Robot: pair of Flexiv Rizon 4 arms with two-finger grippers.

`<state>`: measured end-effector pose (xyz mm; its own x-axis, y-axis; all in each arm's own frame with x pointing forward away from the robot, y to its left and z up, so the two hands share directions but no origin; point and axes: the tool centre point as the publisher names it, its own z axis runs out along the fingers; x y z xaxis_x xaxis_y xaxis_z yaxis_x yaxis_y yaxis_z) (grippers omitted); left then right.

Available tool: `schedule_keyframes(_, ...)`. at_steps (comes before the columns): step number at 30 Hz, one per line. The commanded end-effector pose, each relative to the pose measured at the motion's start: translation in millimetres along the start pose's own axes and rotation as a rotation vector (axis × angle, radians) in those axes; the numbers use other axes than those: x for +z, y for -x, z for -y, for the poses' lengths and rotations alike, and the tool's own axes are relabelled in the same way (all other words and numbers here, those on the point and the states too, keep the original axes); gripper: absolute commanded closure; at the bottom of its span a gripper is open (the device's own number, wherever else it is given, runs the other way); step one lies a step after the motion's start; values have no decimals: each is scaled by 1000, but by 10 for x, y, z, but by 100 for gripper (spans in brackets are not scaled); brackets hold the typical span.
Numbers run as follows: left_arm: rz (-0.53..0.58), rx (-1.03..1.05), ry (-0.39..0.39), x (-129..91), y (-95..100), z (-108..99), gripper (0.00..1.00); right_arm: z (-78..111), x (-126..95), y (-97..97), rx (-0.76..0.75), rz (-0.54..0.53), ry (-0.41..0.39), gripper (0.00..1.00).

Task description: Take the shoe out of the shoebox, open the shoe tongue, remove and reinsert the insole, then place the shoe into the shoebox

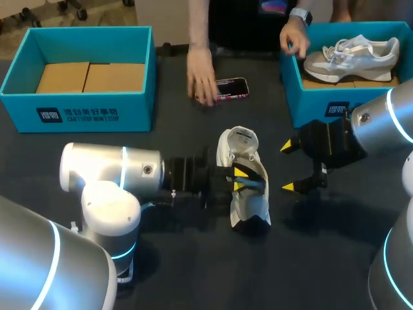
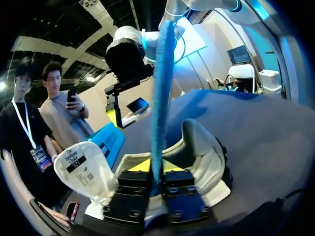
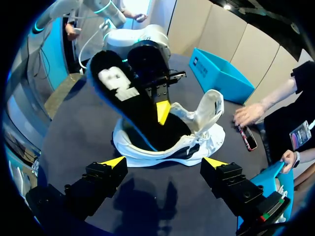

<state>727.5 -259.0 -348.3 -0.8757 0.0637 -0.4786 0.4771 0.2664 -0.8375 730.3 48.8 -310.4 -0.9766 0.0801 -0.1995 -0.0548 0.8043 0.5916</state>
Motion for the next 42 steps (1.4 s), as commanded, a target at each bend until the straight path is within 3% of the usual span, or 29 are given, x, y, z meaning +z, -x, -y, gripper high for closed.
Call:
schedule_keyframes(1,-2,9,-12,-34,11,58,70,-1,-2,-12,-1,3,-1,0)
schedule_keyframes(10,-40,15,-1,-121,4,196,71,-1,-2,-12,-1,3,-1,0)
schedule_keyframes(17,-58,10,-8,-50,-55,225,74,-1,-2,-12,-1,3,-1,0)
schedule_keyframes(18,-61,7,-9,-42,-66,219,76,-1,-2,-12,-1,3,-1,0)
schedule_keyframes(19,-63,6,-8,-32,-79,201,97,-1,-2,-12,-1,3,-1,0)
schedule_keyframes(20,-62,4,-8,-28,-89,177,100,-1,-2,-12,-1,3,-1,0)
schedule_keyframes(29,-73,-3,10,-53,-121,85,100,-1,-2,-12,-1,3,-1,0)
schedule_keyframes(42,-3,9,8,16,-59,-88,100,-1,-2,-12,-1,3,-1,0)
